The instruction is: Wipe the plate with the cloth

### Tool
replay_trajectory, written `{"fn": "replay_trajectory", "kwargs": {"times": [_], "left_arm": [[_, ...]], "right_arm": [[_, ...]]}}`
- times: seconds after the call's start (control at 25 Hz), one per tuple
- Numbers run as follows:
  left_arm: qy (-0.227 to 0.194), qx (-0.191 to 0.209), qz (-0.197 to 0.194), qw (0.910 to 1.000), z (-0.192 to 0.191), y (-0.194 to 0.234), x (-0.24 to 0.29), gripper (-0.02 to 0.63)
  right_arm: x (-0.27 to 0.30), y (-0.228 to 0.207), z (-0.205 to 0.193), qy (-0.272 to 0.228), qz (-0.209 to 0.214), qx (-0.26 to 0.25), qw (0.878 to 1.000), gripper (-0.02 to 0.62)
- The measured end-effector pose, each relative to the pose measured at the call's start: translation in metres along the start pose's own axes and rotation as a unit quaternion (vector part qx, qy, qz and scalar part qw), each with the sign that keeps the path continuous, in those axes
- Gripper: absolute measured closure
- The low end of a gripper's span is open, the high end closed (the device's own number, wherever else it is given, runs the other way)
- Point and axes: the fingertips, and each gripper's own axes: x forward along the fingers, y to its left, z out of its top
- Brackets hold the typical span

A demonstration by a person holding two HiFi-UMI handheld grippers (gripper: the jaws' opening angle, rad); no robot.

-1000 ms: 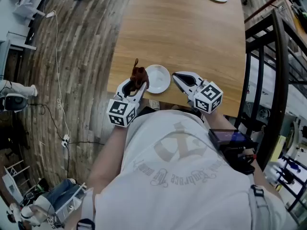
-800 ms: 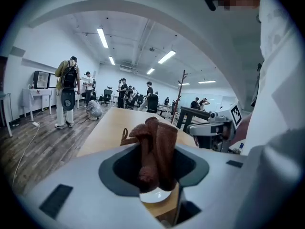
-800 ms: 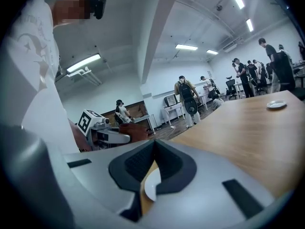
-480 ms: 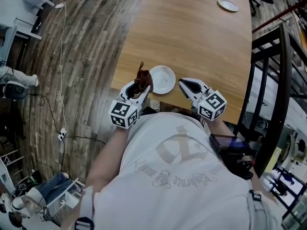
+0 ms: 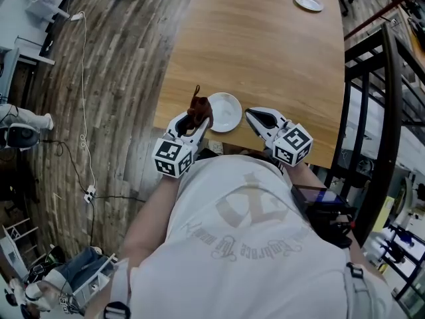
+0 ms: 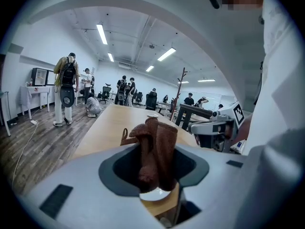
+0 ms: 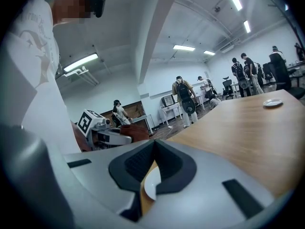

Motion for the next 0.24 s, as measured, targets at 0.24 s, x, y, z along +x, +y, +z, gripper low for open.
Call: {"fn": "replay_trajectory", "kwargs": {"times": [0.24], "left_arm": [[0.001,0.002,-0.003,1.0,0.0051,0.0044,0.0016,0.437]], "right_arm": [[0.0037,-0.0004,0.0019,0.003,0.0,0.0,1.0,0.583]]}}
